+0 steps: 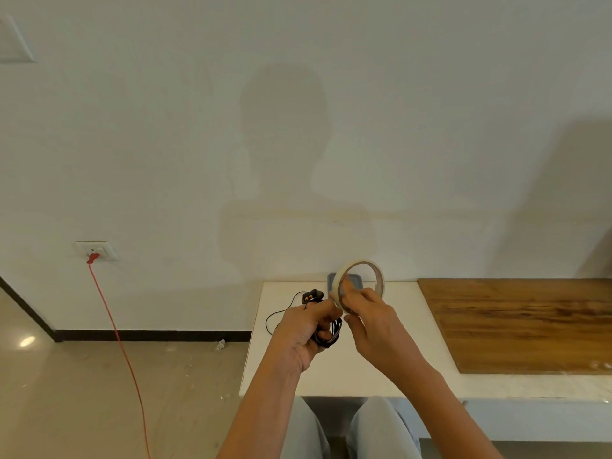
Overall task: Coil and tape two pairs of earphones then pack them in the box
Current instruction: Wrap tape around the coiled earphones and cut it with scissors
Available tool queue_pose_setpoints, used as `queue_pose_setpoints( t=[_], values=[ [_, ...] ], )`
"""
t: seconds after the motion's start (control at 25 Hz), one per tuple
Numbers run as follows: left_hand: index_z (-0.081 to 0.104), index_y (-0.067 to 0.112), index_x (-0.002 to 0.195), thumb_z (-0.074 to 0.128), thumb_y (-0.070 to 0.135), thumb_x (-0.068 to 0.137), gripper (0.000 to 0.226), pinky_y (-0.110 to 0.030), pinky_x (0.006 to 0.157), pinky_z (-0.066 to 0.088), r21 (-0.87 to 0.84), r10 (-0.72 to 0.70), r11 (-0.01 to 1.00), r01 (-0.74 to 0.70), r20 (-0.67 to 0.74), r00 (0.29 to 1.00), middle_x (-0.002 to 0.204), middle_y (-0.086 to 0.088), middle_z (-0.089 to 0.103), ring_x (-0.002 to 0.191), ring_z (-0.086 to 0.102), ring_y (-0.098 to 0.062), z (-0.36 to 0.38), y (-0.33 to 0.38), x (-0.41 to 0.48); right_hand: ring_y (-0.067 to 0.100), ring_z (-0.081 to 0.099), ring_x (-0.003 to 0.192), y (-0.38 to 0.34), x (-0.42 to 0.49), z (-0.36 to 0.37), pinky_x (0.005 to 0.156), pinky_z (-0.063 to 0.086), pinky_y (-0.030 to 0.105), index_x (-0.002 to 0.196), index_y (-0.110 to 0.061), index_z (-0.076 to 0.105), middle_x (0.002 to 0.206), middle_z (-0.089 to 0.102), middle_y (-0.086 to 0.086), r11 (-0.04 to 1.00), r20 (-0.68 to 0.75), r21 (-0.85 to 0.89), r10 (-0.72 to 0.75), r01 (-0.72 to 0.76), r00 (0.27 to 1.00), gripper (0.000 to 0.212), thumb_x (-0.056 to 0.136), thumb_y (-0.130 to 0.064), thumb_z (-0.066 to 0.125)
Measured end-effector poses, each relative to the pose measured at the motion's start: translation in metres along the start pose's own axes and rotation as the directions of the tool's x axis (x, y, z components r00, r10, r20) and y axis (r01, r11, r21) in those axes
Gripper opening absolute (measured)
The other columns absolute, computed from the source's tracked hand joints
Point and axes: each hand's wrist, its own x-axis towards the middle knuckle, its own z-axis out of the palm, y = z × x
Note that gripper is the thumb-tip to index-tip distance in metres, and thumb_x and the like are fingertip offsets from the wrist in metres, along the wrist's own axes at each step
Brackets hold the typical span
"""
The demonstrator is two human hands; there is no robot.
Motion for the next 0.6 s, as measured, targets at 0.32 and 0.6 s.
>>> queue_pose_setpoints(
  t=[0.32, 0.6],
  values=[
    [0.054, 0.009, 0.084, 0.069, 0.004, 0.078, 0.016, -0.017, 0.045, 0.037, 0.050, 0.067, 0.997, -0.067, -0.001, 0.998, 0.047, 0.003, 0.043, 0.041, 0.035, -0.007, 0.005, -0.005, -0.003, 0.002, 0.062, 0.085, -0.003, 0.000, -0.004, 0.085, 0.055, 0.024, 0.123, -0.018, 0.057, 0.094, 0.065, -0.016, 0.827, 0.037, 0.462, 0.342, -0.319, 0.939, 0.042, 0.084, -0.012, 0.069],
    [0.053, 0.013, 0.066, 0.070, 0.008, 0.080, 0.022, -0.018, 0.044, 0.039, 0.100, 0.082, 0.992, -0.082, 0.013, 0.997, 0.048, 0.003, 0.044, 0.044, 0.038, -0.007, 0.001, -0.006, -0.002, 0.010, 0.066, 0.091, 0.001, 0.001, -0.005, 0.070, 0.051, 0.009, 0.104, -0.031, 0.059, 0.112, 0.066, -0.005, 0.734, 0.133, 0.589, 0.325, -0.338, 0.936, 0.034, 0.082, -0.008, 0.070]
  ],
)
